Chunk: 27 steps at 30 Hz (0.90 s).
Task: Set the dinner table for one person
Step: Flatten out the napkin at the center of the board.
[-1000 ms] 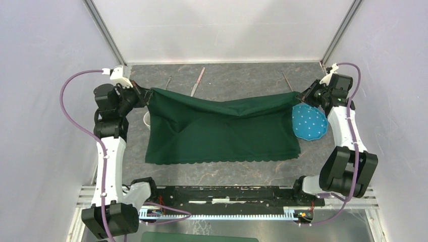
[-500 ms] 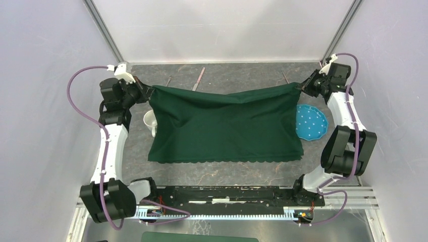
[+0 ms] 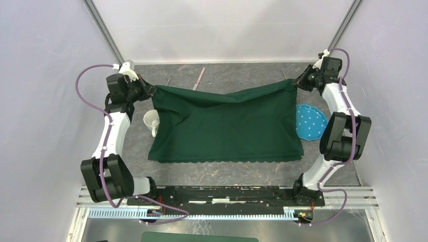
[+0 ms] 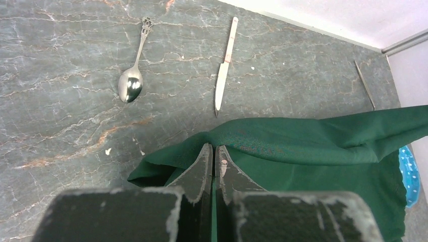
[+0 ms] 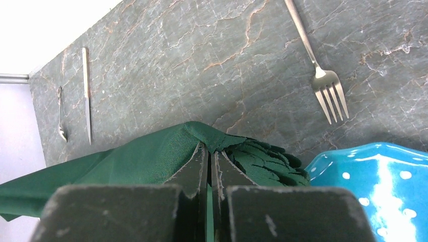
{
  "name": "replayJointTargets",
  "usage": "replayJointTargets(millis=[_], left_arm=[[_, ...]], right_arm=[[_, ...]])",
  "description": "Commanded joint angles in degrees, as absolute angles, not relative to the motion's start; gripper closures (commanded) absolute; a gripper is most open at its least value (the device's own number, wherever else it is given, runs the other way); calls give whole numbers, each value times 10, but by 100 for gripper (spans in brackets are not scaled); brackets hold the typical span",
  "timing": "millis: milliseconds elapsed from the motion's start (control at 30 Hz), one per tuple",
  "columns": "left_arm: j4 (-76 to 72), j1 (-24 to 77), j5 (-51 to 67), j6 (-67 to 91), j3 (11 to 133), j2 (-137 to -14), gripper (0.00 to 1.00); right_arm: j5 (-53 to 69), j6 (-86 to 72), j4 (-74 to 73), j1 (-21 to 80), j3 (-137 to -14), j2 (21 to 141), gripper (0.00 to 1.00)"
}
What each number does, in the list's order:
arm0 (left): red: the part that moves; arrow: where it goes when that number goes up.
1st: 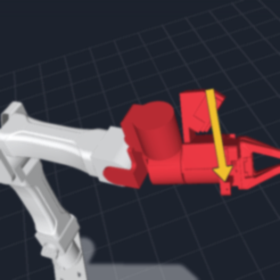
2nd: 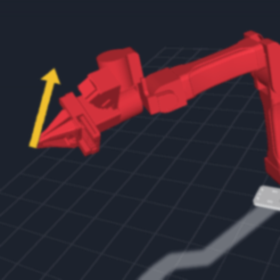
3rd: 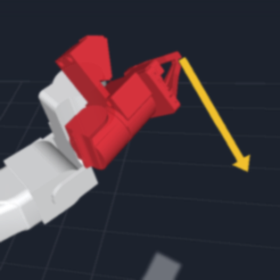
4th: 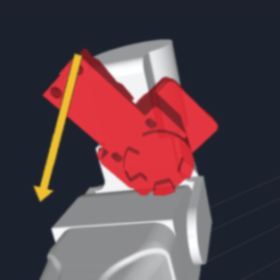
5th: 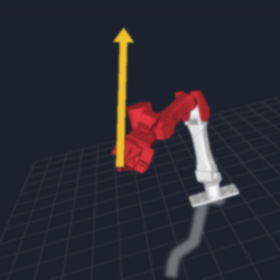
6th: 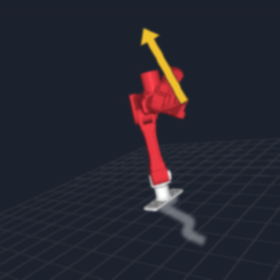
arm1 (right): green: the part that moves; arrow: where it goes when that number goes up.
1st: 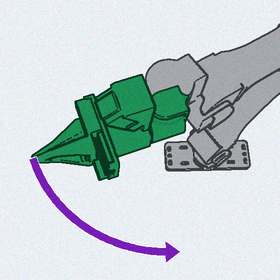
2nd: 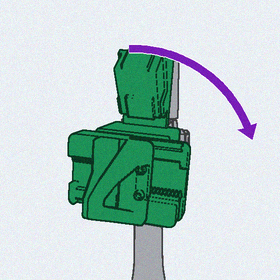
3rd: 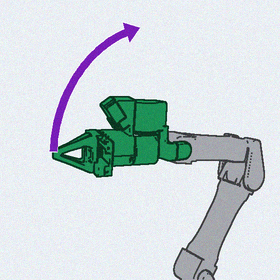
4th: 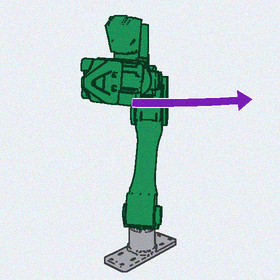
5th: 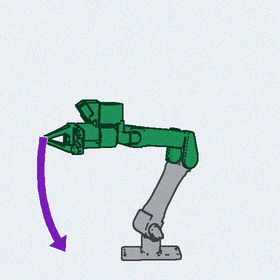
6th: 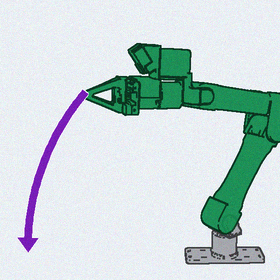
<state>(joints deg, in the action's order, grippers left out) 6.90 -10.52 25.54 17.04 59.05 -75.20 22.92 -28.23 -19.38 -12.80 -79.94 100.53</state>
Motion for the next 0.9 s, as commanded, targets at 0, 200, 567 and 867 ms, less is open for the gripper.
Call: replayJointTargets(millis=[0,200,567,867], left_arm=[[25,-109,238,189,619,-762,98],[51,-108,231,169,649,-796,98],[53,-108,226,174,700,-856,98],[74,-108,220,157,762,-927,98]], right_arm=[[203,-277,-180,-129,-851,1023,100],[203,-273,-195,-129,-874,1054,100],[198,-274,-210,-129,-910,1100,100],[197,-287,-221,-129,-966,1136,100]])
